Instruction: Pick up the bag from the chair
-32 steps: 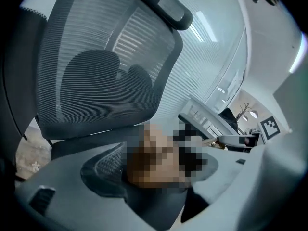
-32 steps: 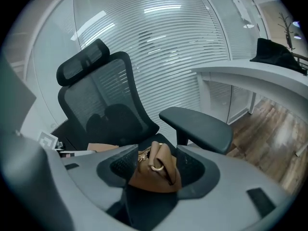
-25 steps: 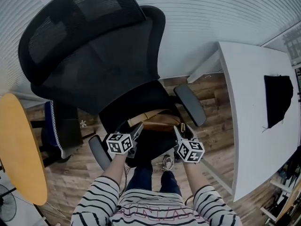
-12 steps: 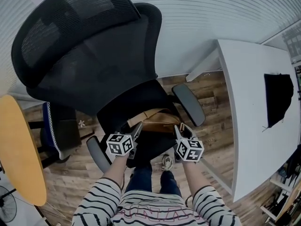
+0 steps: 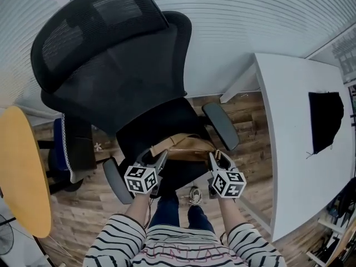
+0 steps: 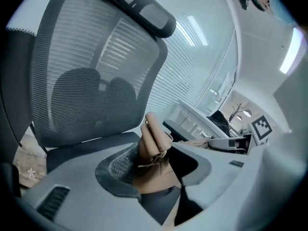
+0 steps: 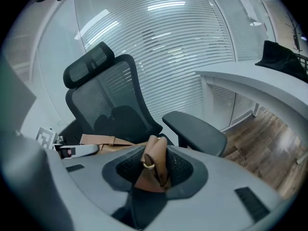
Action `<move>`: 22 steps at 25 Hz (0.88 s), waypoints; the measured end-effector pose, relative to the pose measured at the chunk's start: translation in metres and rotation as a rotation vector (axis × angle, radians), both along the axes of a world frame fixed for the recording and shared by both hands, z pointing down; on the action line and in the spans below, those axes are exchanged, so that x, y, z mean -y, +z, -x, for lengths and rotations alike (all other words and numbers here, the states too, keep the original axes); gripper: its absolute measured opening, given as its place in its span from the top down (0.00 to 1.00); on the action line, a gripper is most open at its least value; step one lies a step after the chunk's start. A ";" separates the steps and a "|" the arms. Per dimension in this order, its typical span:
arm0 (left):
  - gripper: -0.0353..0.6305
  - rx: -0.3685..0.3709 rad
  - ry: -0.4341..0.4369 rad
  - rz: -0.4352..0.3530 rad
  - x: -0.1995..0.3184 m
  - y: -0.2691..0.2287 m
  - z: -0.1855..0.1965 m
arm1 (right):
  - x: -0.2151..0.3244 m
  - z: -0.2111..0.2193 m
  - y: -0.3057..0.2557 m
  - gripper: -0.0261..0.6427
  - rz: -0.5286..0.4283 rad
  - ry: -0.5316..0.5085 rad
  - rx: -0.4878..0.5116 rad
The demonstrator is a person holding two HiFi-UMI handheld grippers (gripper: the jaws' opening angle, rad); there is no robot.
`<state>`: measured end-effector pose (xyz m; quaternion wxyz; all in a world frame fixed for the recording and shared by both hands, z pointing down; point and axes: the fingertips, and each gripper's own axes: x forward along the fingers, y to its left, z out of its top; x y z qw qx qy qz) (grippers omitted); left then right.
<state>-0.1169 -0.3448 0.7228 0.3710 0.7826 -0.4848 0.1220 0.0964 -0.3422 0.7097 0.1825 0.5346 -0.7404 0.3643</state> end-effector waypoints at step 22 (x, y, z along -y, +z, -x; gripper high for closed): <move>0.63 0.084 -0.223 -0.251 -0.091 -0.170 0.012 | -0.046 0.012 -0.157 0.75 -0.202 -0.217 0.117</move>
